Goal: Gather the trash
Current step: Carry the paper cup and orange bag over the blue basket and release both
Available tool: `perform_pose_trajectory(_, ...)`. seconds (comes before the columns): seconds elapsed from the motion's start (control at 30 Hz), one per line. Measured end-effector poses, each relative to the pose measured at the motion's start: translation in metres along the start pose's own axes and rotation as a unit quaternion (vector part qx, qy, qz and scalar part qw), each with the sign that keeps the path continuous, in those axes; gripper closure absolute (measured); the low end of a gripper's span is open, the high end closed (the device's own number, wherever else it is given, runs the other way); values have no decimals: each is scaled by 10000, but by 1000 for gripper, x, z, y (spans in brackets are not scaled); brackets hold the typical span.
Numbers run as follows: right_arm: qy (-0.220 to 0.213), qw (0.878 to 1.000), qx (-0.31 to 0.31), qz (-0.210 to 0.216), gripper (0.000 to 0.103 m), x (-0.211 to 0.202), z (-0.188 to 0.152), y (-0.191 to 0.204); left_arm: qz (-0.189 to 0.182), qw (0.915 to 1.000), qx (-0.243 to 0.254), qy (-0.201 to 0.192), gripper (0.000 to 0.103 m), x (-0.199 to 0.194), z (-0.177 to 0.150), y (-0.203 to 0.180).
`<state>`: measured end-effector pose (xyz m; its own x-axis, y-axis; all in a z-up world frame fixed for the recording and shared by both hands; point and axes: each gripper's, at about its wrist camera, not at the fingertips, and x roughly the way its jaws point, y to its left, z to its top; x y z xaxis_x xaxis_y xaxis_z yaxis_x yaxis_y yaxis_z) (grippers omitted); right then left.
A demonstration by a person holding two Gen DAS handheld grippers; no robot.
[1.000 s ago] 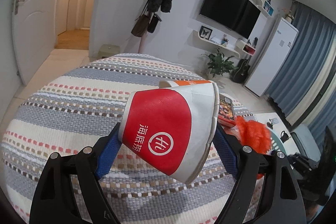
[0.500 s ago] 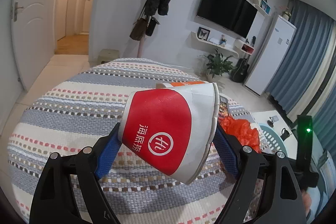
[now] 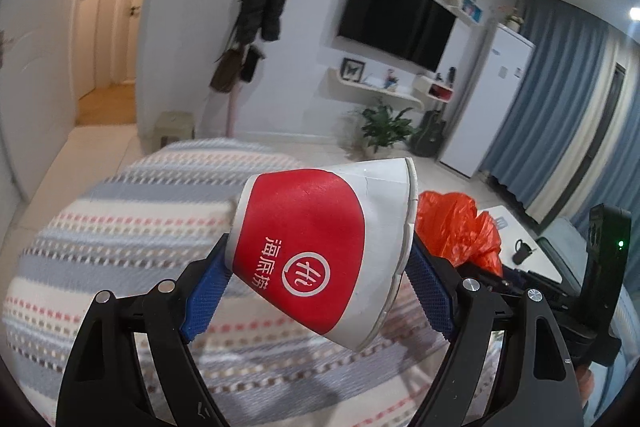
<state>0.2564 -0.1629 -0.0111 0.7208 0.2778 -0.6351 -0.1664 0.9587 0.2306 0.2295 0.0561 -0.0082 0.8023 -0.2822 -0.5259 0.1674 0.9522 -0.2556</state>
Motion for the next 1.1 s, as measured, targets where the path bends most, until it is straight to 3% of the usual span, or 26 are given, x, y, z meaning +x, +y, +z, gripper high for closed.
perform_pose_trajectory(0.13,-291,9990,-153,-300,64,-17,18,-17,-105,9993,318,-186,23,1,22,-35)
perform_pose_trajectory(0.37,-592,9954,179,-727,64,-38,31,-75,-372,9950,854,-368,23,16,43,-102)
perform_pose_trajectory(0.5,-577,9926,515,-939,64,-43,29,-118,-543,9919,1118,-256,23,38,41,-143)
perform_pose_trajectory(0.73,-504,9805,821,-1711,64,-48,20,-184,-784,9851,1528,97,23,88,25,-205)
perform_pose_trajectory(0.9,-209,9732,1186,-1958,63,-40,3,-225,-862,9799,1751,407,22,126,7,-234)
perform_pose_trajectory(1.1,498,9601,1845,-2043,63,-18,-32,-273,-863,9728,1933,945,22,170,-27,-255)
